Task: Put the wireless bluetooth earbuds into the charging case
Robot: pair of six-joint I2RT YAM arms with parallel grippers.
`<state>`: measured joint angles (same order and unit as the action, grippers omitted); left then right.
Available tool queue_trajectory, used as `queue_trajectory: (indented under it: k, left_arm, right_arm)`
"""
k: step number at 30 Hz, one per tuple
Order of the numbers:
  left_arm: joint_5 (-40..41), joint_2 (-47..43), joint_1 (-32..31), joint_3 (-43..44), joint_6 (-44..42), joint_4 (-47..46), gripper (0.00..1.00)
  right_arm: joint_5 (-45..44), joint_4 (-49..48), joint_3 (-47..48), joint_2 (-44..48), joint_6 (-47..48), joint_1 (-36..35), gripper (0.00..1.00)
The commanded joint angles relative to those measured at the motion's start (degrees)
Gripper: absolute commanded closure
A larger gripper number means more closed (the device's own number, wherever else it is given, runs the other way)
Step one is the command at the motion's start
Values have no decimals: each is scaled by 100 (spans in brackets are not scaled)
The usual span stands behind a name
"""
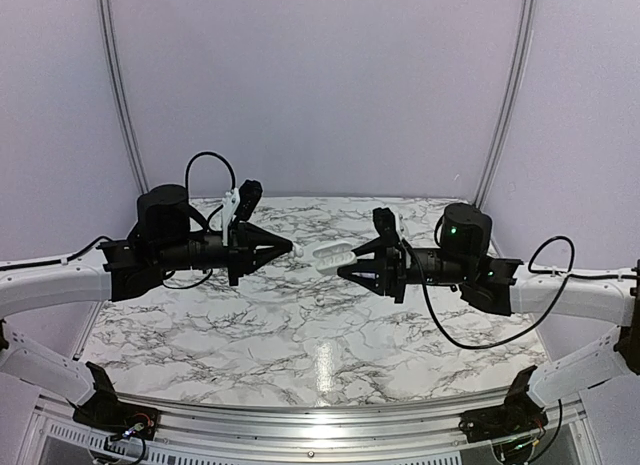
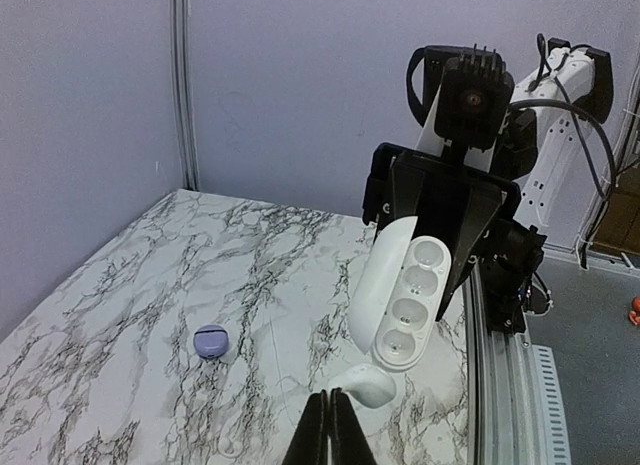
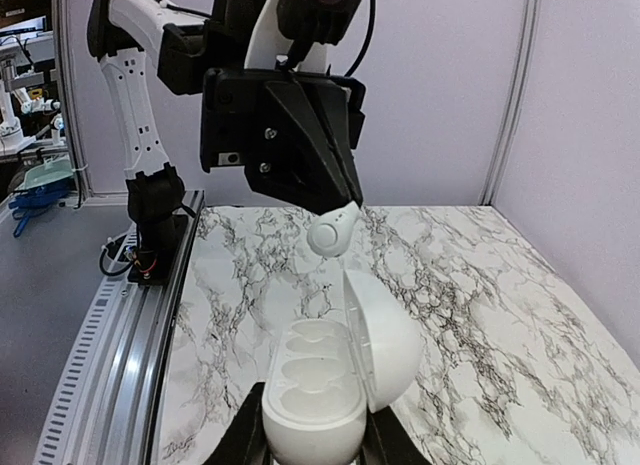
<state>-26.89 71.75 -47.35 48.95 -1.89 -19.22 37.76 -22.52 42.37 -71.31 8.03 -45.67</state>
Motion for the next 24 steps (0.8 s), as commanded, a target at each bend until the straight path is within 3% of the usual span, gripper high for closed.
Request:
queue_trajectory:
  k: [1, 12, 24]
  left_arm:
    - [190, -51, -147, -50, 82, -425, 100]
    - [227, 186, -416, 112, 29, -558, 100]
    - [1019, 388, -639, 335, 112, -618, 100]
  right_arm:
    - [-73, -464, -26, -23, -183, 31, 100]
    - [-280, -701, -51, -228, -580, 28, 100]
    - [-561, -676, 11, -305, -689, -26, 100]
